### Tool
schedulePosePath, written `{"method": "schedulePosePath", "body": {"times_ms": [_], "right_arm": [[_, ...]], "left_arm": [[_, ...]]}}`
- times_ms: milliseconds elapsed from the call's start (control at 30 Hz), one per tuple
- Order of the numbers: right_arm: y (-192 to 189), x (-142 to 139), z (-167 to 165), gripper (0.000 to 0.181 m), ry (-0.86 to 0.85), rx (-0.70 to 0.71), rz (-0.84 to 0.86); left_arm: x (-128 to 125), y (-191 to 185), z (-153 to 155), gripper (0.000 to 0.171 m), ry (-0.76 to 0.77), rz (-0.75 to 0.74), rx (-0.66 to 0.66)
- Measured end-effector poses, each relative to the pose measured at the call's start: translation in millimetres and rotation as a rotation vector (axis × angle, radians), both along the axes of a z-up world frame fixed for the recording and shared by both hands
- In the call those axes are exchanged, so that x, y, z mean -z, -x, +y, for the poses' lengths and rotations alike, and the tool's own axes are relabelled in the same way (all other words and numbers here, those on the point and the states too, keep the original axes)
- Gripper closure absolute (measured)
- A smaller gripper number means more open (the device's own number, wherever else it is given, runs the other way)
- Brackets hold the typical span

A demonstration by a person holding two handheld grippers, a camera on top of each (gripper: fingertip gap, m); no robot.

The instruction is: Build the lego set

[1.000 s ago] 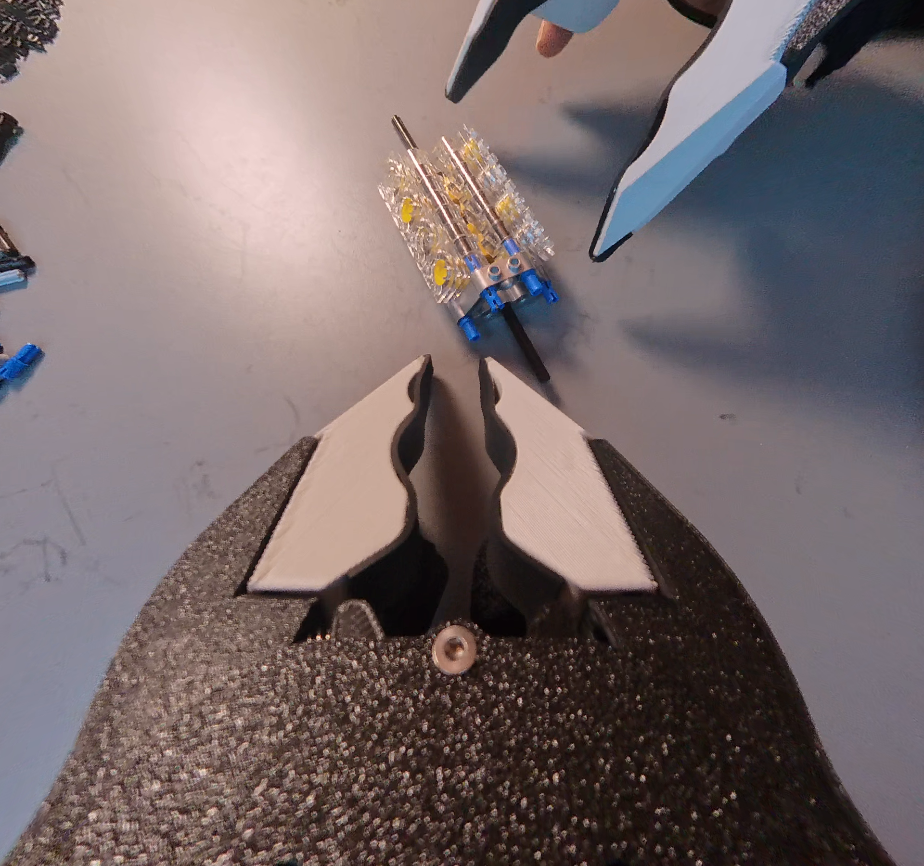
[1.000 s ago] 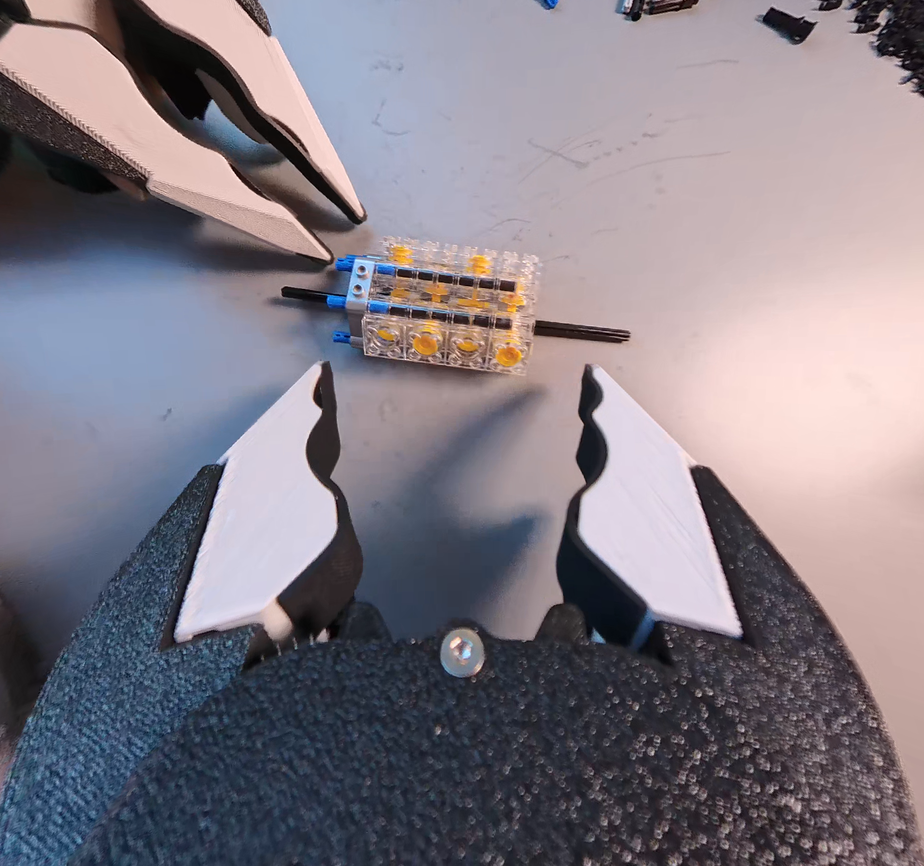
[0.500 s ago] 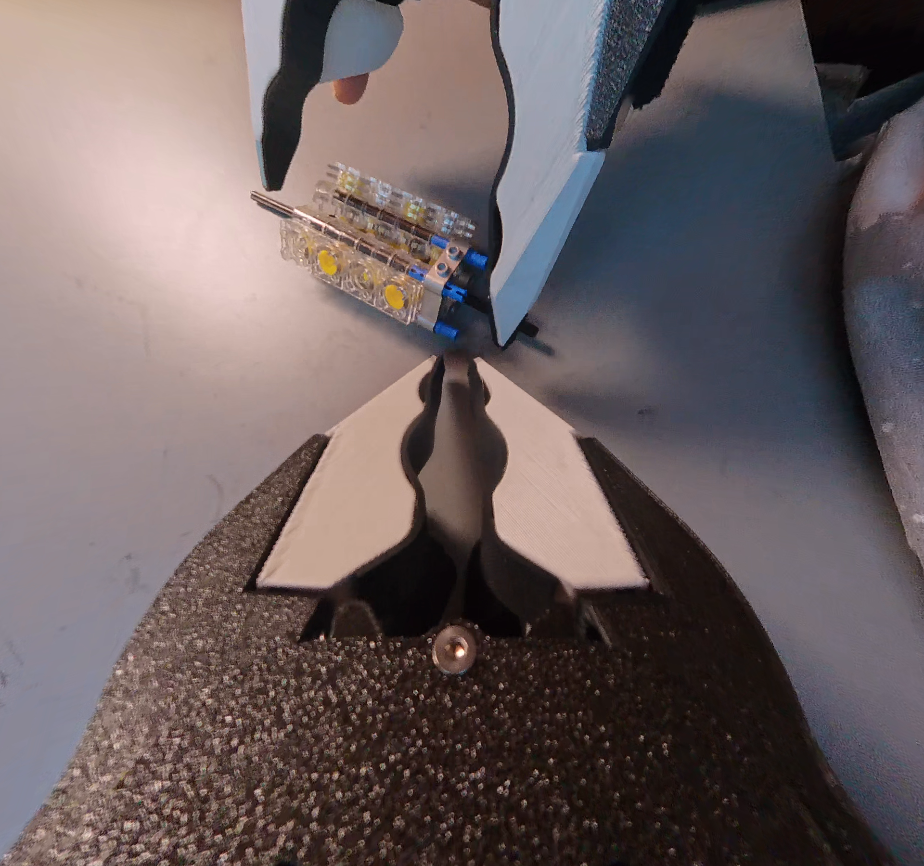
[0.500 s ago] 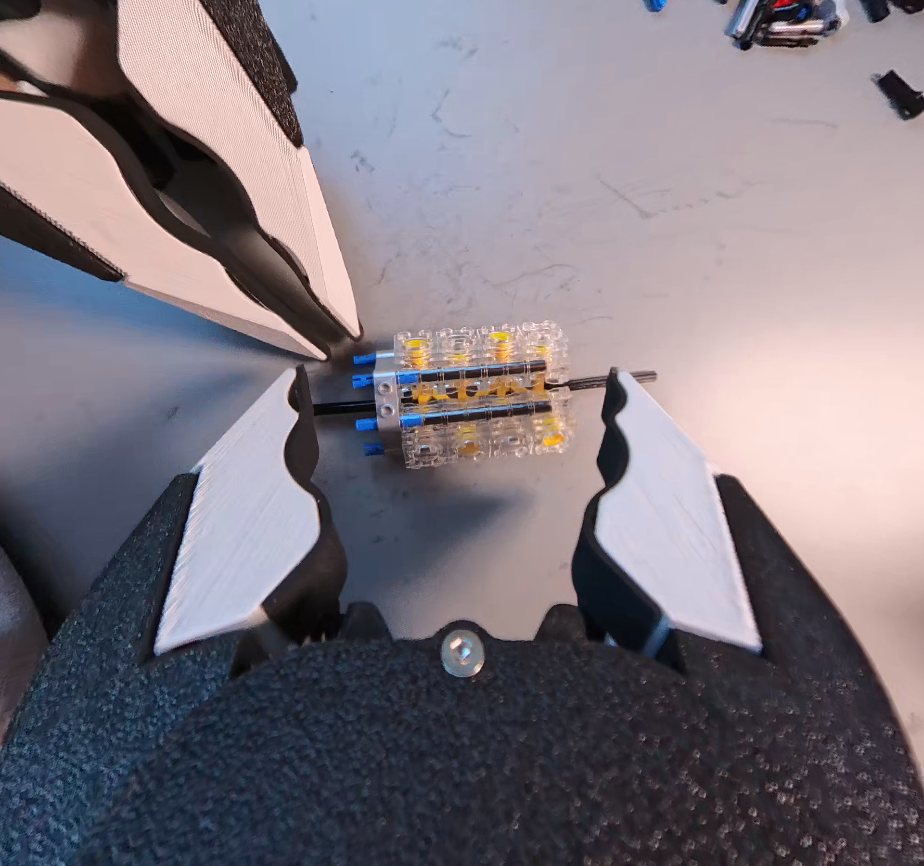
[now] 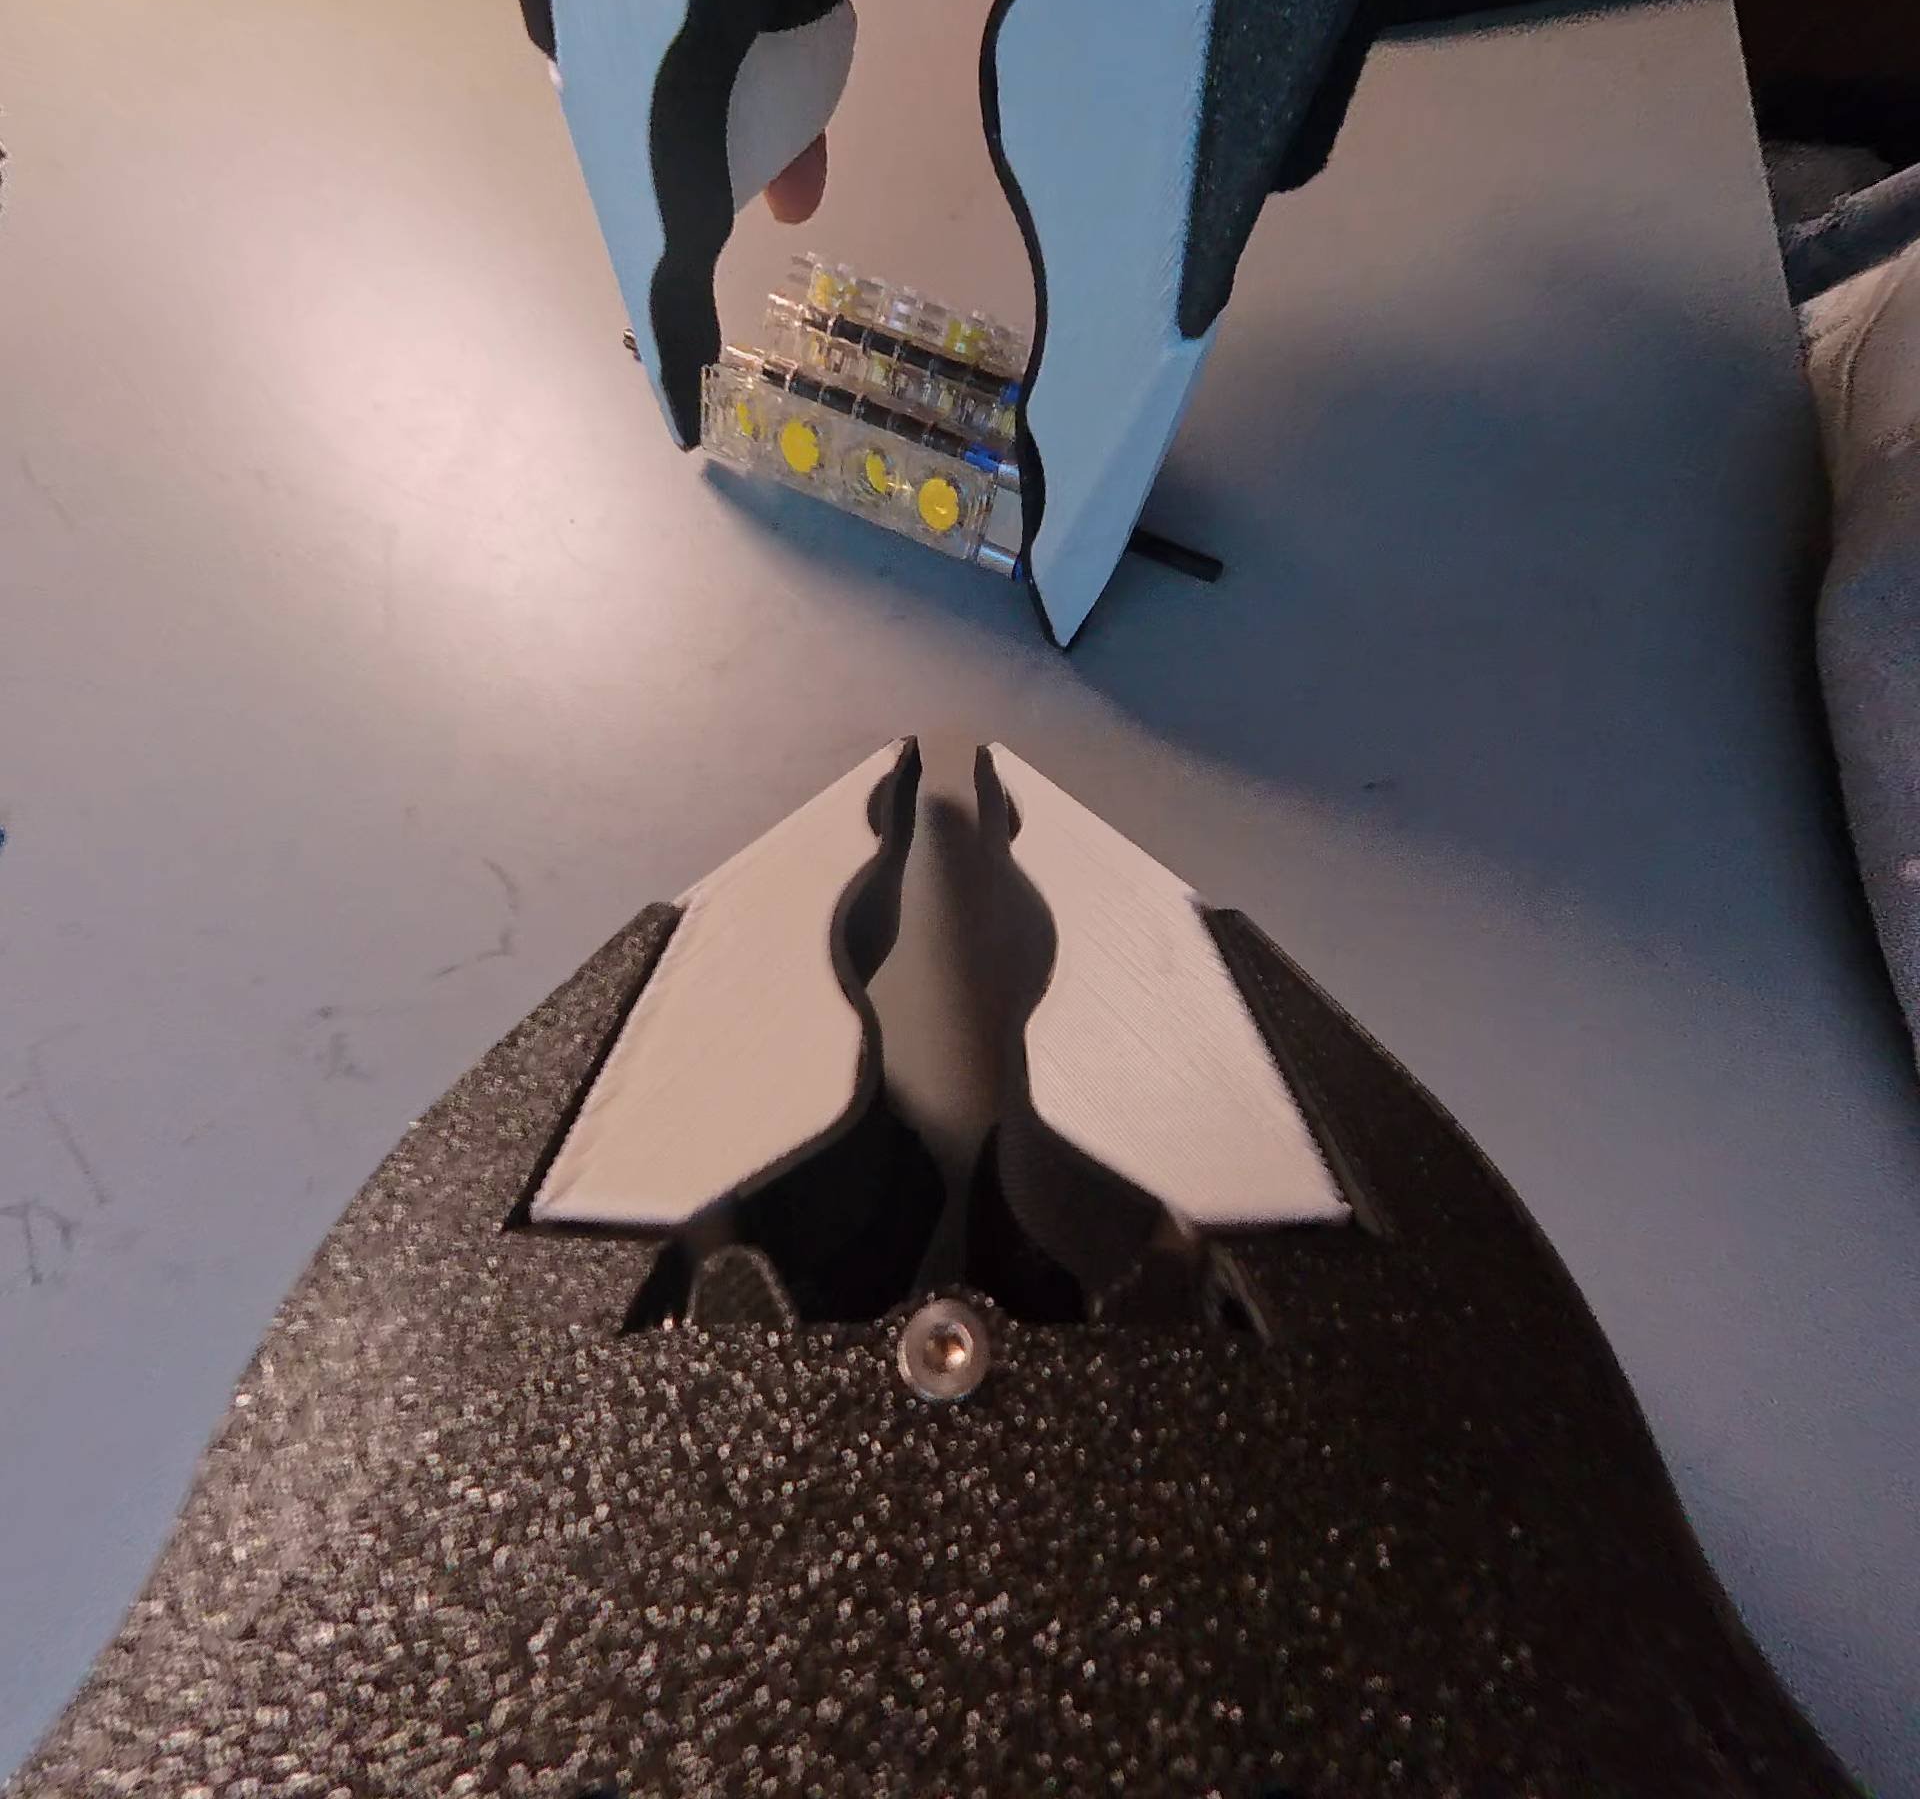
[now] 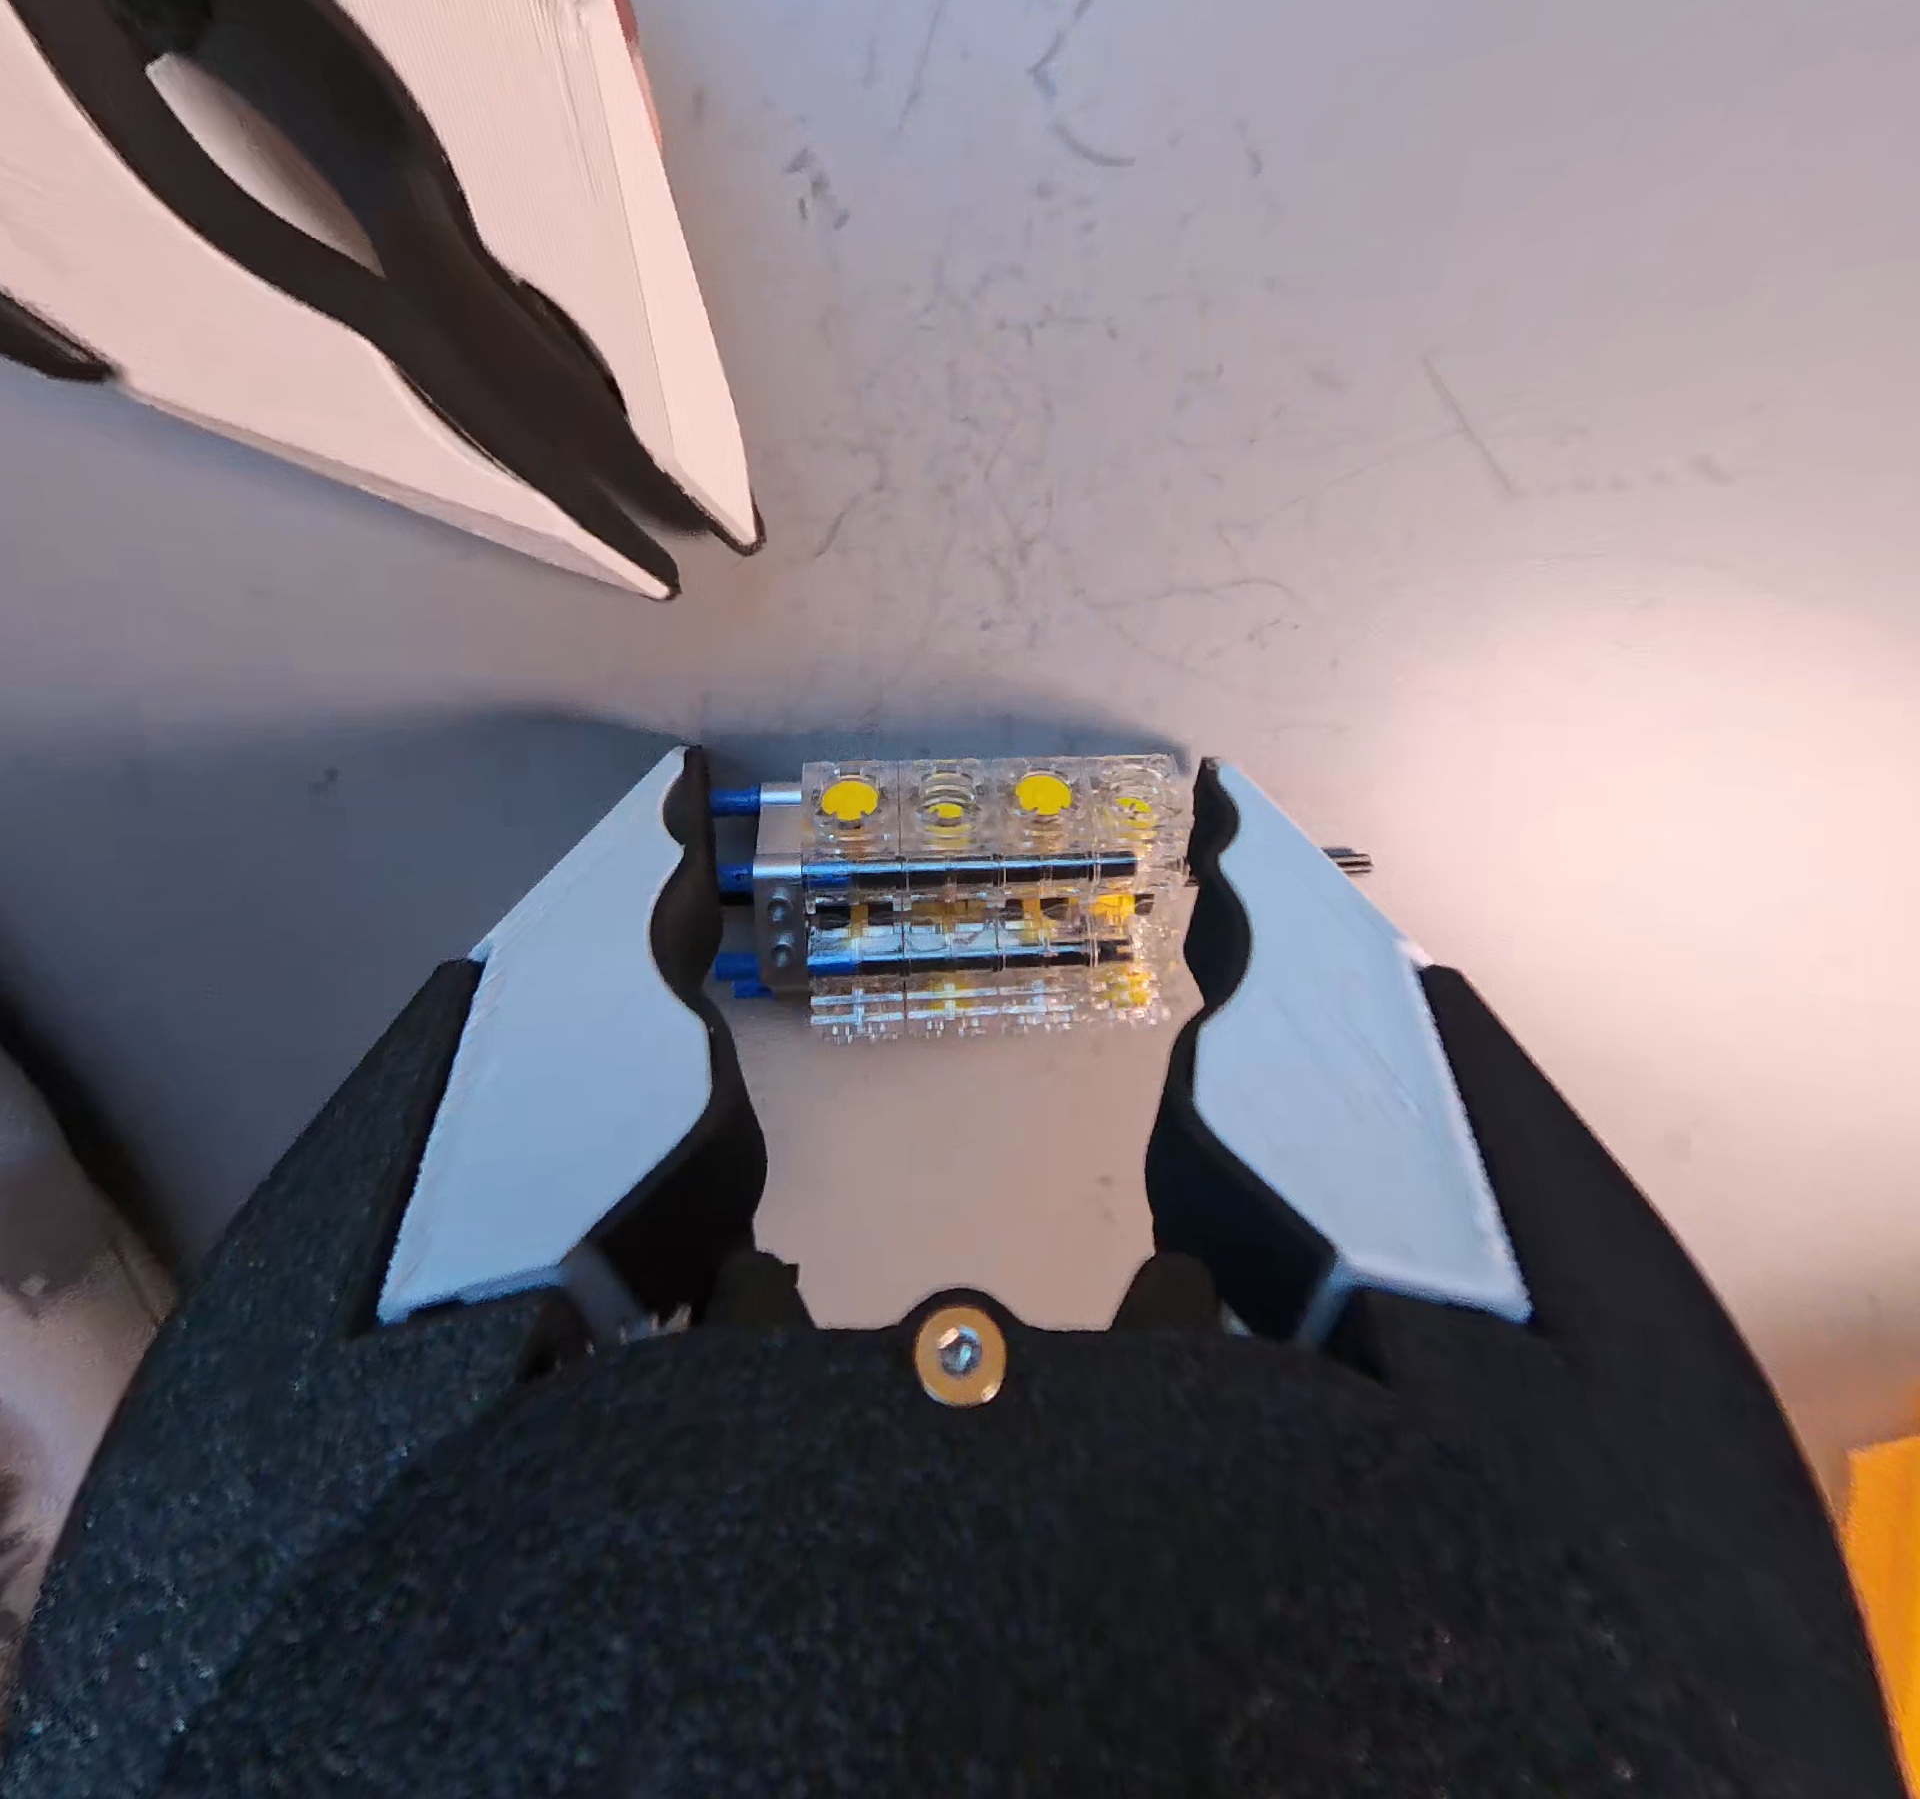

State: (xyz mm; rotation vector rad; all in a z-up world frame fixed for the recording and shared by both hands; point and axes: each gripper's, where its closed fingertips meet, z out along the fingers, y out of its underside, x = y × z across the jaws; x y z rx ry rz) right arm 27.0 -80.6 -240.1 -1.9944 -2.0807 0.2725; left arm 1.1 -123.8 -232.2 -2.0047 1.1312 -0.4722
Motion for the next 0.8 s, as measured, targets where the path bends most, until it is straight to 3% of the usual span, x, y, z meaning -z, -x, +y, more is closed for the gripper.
{"method": "schedulePosePath", "body": {"times_ms": [200, 233, 367, 433, 500, 567, 667, 800], "right_arm": [[-13, -2, -2, 0.094, -0.012, -0.059, 0.024], [-11, -5, -3, 0.112, -0.012, -0.065, 0.058], [-21, -4, -11, 0.110, -0.007, -0.087, 0.043], [-13, -12, -11, 0.109, -0.018, -0.052, 0.131], [-11, -22, -17, 0.087, 0.031, -0.047, 0.205], [-13, -35, -17, 0.076, 0.042, -0.051, 0.276], [-25, -42, -15, 0.076, 0.018, -0.068, 0.327], [-48, -24, -11, 0.075, 0.023, -0.053, 0.294]], "left_arm": [[-3, -3, -4, 0.162, -0.004, -0.012, 0.017], [-3, -3, -4, 0.162, -0.003, -0.013, 0.017], [-1, -3, -4, 0.162, 0.000, -0.008, 0.015], [1, -3, -3, 0.161, 0.002, 0.001, 0.011], [2, -3, -3, 0.161, 0.006, 0.006, 0.009], [2, -3, -2, 0.161, 0.007, 0.006, 0.007], [2, -3, -3, 0.159, 0.010, 0.006, 0.008], [0, -11, -8, 0.153, 0.006, -0.010, 0.048]]}}
